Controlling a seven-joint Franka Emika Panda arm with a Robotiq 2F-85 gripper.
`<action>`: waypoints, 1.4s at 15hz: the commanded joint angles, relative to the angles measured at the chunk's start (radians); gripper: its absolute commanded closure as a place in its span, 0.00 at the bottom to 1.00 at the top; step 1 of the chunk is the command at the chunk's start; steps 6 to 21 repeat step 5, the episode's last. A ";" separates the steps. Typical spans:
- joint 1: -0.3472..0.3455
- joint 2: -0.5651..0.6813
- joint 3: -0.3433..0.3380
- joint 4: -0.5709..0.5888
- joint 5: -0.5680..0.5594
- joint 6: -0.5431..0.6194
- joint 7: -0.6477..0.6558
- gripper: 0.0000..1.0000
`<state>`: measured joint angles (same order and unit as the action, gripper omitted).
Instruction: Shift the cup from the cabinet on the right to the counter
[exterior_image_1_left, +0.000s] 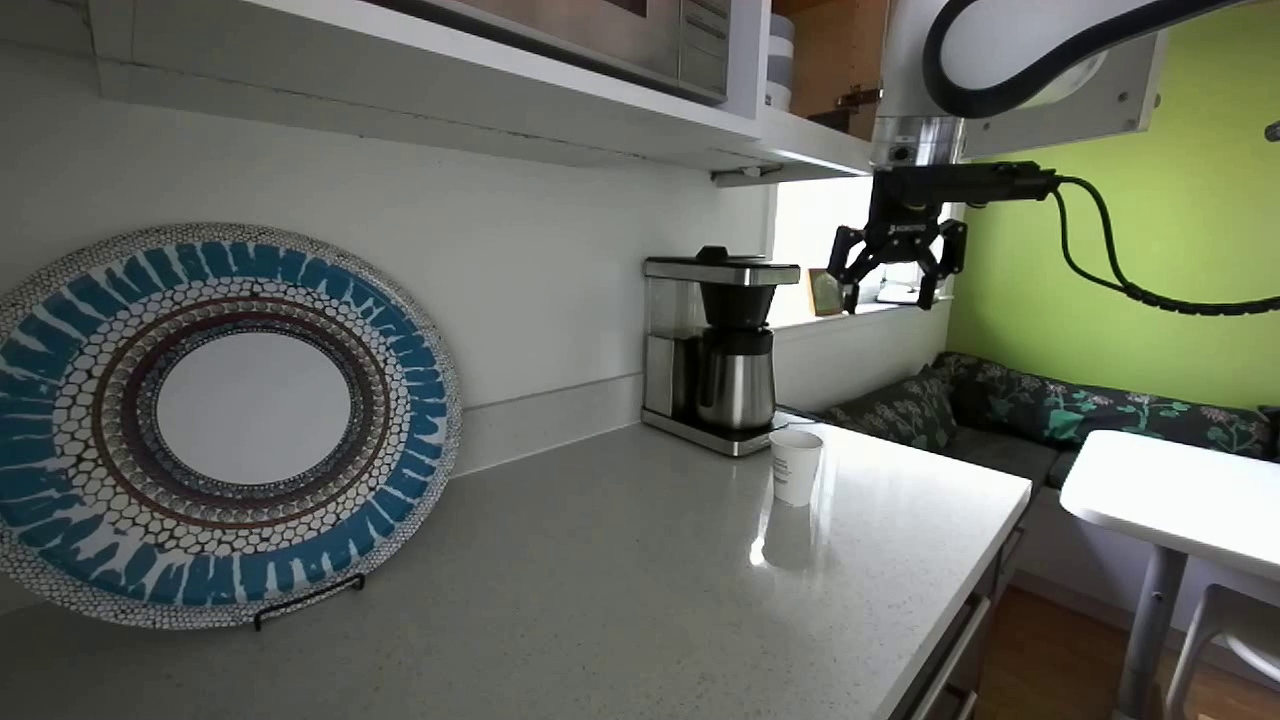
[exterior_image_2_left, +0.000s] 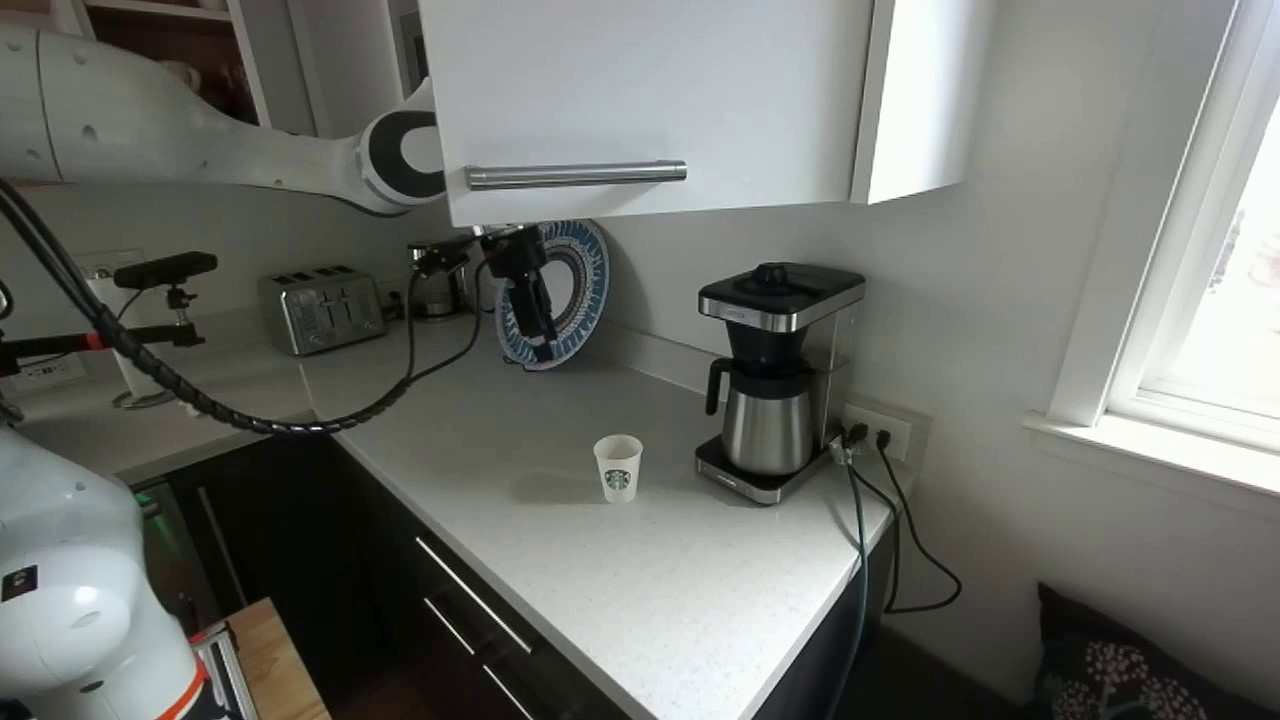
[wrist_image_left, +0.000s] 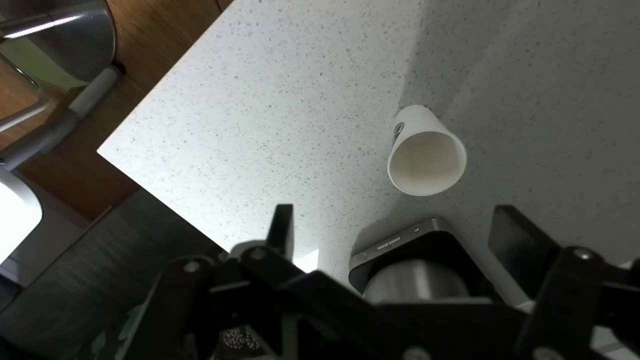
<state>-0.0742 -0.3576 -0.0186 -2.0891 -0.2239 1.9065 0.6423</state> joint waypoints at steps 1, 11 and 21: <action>-0.024 -0.004 0.020 0.003 0.009 -0.002 -0.007 0.00; -0.026 0.000 0.023 0.003 0.008 -0.002 -0.006 0.00; -0.026 0.000 0.023 0.003 0.008 -0.002 -0.006 0.00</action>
